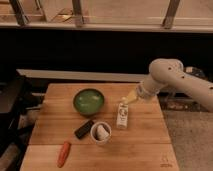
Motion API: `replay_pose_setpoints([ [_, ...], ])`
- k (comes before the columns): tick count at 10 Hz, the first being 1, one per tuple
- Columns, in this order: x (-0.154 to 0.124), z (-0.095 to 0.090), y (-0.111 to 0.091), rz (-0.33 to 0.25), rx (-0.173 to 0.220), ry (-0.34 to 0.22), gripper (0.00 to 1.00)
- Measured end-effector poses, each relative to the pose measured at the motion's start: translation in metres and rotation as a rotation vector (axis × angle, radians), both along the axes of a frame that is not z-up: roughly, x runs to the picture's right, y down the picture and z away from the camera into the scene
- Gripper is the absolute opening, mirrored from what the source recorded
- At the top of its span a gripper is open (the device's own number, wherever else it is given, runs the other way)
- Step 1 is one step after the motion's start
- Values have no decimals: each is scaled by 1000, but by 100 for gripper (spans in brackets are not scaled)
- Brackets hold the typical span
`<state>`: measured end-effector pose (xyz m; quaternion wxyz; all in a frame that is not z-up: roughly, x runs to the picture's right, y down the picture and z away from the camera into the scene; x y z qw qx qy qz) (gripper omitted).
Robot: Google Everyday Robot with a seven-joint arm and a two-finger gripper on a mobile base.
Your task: Pick up the ceramic bowl
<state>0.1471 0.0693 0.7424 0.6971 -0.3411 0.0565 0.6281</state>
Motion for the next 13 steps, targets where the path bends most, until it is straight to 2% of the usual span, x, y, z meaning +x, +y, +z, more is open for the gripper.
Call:
replay_pose_setpoints([
  [2, -29, 13, -14, 6, 9, -47, 80],
  [4, -46, 34, -27, 1, 37, -49, 80],
  [5, -59, 48, -36, -6, 68, -50, 80],
  [7, -84, 60, -45, -22, 107, -81, 80],
  [13, -83, 64, -47, -17, 121, -74, 80],
])
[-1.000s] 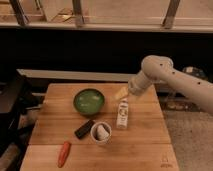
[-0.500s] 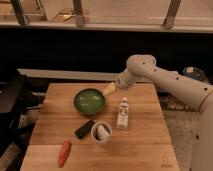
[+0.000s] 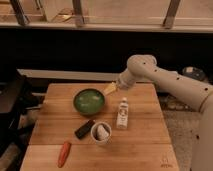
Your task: Pick up the ceramic bowl
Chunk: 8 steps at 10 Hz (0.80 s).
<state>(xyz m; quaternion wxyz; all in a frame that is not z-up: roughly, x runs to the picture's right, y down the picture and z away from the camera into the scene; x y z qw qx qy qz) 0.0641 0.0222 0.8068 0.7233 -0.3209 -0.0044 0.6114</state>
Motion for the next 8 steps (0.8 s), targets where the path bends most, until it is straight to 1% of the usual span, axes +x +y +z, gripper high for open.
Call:
replay_pose_setpoints([
  [2, -14, 18, -3, 14, 19, 3, 80],
  [3, -19, 24, -3, 21, 20, -2, 80],
  [4, -24, 35, -1, 38, 15, -7, 80],
  [6, -33, 51, 8, 55, -17, -20, 80],
  [8, -45, 66, 19, 53, -56, -40, 80],
])
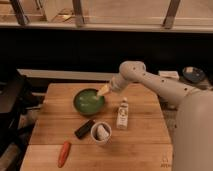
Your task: Pick up the ceramic bowl
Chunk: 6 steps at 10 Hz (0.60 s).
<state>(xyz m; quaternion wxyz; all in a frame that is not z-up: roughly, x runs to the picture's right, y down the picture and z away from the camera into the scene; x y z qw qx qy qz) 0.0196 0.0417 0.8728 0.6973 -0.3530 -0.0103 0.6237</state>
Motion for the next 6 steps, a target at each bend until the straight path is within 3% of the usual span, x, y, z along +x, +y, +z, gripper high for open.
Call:
replay_pose_setpoints([
  [6, -33, 40, 38, -24, -130, -61, 80],
])
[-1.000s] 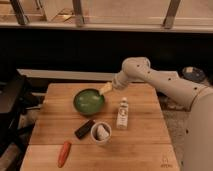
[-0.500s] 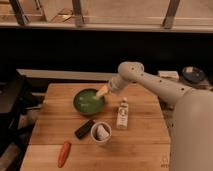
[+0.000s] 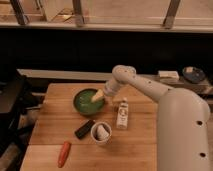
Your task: Pick up the ceramic bowl
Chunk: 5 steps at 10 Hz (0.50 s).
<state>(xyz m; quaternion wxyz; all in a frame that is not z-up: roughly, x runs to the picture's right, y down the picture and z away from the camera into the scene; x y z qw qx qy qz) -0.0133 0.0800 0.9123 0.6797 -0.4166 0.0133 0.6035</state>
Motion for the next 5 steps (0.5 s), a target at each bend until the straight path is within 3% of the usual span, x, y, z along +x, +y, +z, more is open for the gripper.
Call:
replay_pose_setpoints([
  [2, -3, 7, 9, 5, -36, -12, 76],
  [5, -2, 12, 13, -4, -48, -30, 45],
])
